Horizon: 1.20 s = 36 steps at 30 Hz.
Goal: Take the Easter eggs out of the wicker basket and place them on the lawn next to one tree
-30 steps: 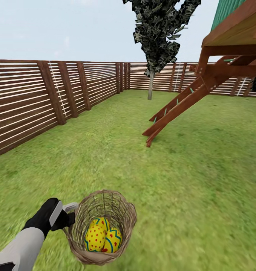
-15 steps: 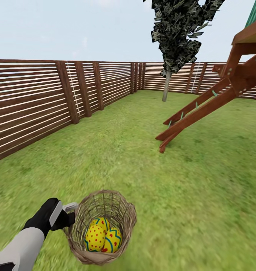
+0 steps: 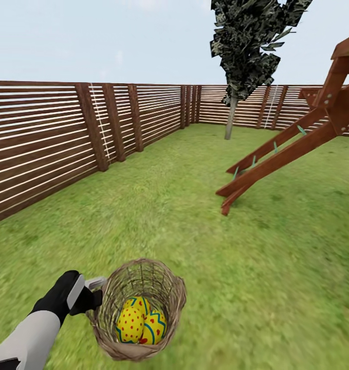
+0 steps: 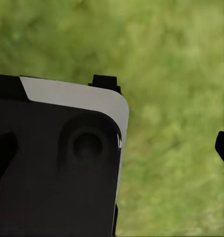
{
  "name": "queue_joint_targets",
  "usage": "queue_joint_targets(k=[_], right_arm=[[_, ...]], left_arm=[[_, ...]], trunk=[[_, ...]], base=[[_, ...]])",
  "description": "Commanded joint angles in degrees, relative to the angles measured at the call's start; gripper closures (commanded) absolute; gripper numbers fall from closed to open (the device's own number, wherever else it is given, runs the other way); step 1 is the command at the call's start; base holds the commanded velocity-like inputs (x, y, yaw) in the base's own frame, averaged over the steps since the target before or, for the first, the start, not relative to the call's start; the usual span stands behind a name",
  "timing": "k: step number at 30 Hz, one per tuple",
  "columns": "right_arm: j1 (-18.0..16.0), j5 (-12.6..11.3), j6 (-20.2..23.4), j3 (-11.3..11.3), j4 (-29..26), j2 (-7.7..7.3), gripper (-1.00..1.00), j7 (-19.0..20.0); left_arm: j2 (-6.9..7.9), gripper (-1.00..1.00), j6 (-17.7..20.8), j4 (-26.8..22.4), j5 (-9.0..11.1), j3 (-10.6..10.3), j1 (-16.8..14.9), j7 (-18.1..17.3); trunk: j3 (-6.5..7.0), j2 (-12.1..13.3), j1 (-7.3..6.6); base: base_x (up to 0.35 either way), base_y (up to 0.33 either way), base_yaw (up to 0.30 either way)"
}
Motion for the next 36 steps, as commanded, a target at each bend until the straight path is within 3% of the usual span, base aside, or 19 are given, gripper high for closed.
queue_joint_targets(k=[1,8,36], right_arm=[[-0.1,0.5,-0.4,-0.1,0.3,-0.03,-1.00,-0.1],[-0.1,0.5,-0.4,-0.2,0.2,-0.02,-1.00,-0.2],[-0.1,0.6,-0.4,-0.2,-0.2,-0.21,-1.00,-0.2]], left_arm=[[0.03,1.00,0.2,0.0,0.7,0.1,0.0,0.3],[0.22,1.00,0.2,-0.1,0.7,0.1,0.0,0.3],[0.15,1.00,0.2,-0.1,0.7,0.1,0.0,0.3]], trunk=[[-0.05,0.0,0.03],[-0.17,0.0,0.03],[-0.18,0.0,0.03]], base=[[0.323,0.000,0.269],[0.323,0.000,0.255],[0.323,0.000,0.002]])
